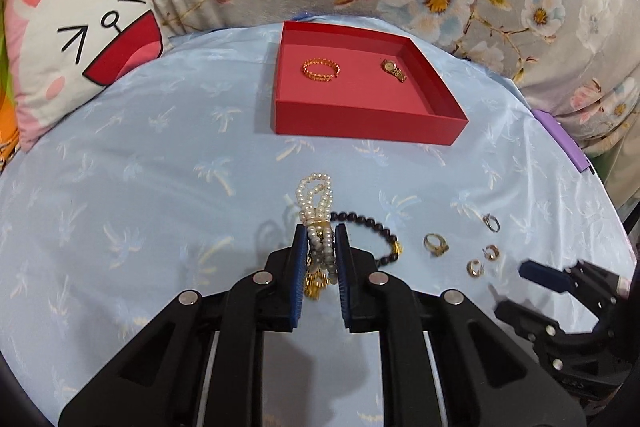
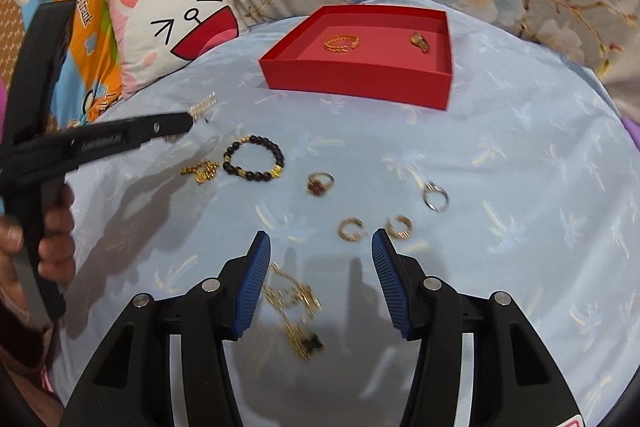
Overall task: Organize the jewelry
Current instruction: 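Lift the pearl strand with the left tool while the right tool grasps the red-stone ring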
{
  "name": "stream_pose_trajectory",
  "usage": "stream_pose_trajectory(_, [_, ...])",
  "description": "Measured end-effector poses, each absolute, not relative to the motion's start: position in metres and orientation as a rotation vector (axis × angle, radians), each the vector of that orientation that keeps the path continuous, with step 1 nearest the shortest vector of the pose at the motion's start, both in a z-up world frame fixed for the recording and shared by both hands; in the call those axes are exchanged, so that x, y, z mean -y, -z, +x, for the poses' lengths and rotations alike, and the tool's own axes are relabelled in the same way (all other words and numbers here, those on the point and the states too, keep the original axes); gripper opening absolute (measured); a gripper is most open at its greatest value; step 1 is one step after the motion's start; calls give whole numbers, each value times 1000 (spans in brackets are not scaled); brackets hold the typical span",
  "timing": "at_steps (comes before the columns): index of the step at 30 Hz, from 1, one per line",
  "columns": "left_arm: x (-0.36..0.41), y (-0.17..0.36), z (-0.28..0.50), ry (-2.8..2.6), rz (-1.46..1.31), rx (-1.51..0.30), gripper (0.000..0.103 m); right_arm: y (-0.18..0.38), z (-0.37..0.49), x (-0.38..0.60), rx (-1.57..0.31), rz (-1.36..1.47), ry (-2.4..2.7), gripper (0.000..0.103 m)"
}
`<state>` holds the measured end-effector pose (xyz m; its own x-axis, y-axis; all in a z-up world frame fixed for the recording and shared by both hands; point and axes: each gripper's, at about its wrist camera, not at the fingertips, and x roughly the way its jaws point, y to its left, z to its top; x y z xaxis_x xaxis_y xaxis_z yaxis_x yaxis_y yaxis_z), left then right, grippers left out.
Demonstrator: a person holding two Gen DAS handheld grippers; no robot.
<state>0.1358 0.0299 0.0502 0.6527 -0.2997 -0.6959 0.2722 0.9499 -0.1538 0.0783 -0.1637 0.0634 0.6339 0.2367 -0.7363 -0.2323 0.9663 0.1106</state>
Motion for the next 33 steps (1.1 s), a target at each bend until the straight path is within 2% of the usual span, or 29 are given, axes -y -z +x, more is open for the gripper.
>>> stream_pose_trajectory(5, [-35, -40, 129, 319, -51, -792, 13, -56, 109, 143, -870, 7, -237, 40])
stream_pose_trajectory(10, [-40, -37, 126, 306, -53, -774, 13, -46, 127, 146, -895, 65, -191, 37])
stream_pose_trajectory(15, [-41, -36, 126, 331, -62, -778, 14, -37, 136, 147, -926, 104, -189, 27])
stream_pose_trajectory(26, [-43, -31, 130, 336, -78, -801, 14, -32, 139, 145, -918, 89, -173, 14])
stream_pose_trajectory(33, [-44, -28, 131, 333, -78, -810, 14, -32, 138, 145, -910, 84, -178, 14])
